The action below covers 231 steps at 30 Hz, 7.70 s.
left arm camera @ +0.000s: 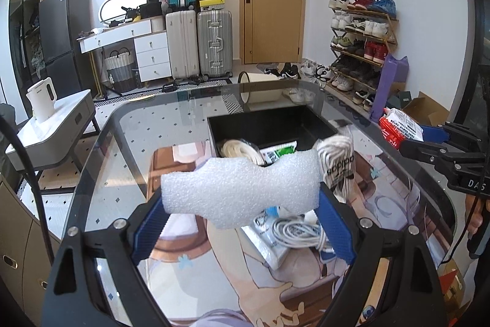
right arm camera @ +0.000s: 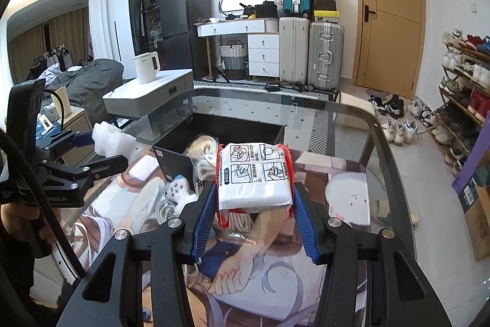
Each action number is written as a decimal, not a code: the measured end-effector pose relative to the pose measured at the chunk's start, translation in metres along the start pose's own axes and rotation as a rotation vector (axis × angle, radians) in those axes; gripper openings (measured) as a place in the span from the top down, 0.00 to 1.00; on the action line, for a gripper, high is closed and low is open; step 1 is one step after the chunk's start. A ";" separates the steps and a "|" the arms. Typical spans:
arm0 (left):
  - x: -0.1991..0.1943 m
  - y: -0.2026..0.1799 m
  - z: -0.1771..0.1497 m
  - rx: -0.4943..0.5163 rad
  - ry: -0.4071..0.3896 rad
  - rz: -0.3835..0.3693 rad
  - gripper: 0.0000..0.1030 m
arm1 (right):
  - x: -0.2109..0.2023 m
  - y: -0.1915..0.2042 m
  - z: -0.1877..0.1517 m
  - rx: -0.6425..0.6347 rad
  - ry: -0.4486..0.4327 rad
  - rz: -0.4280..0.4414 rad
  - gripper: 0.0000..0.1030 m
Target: Organize soft objects
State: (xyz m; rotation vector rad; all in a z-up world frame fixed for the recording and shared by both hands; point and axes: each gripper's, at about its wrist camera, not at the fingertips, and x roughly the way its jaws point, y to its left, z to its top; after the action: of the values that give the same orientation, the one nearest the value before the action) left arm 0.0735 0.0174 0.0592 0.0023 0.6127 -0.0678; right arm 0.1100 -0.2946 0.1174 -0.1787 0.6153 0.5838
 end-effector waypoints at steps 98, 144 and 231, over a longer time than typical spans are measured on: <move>0.116 -0.006 0.053 0.037 0.111 -0.029 0.05 | 0.118 -0.015 0.063 -0.176 0.203 0.065 0.29; 0.024 0.005 -0.011 -0.014 0.067 0.001 0.00 | 0.037 0.005 -0.020 0.016 0.144 0.069 0.01; 0.027 -0.020 -0.044 -0.018 0.126 -0.053 0.00 | 0.022 -0.030 -0.045 0.259 0.051 0.051 0.56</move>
State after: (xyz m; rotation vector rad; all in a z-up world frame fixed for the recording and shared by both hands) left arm 0.0692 -0.0037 0.0078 -0.0273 0.7390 -0.1143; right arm 0.1194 -0.3240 0.0679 0.0654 0.7405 0.5446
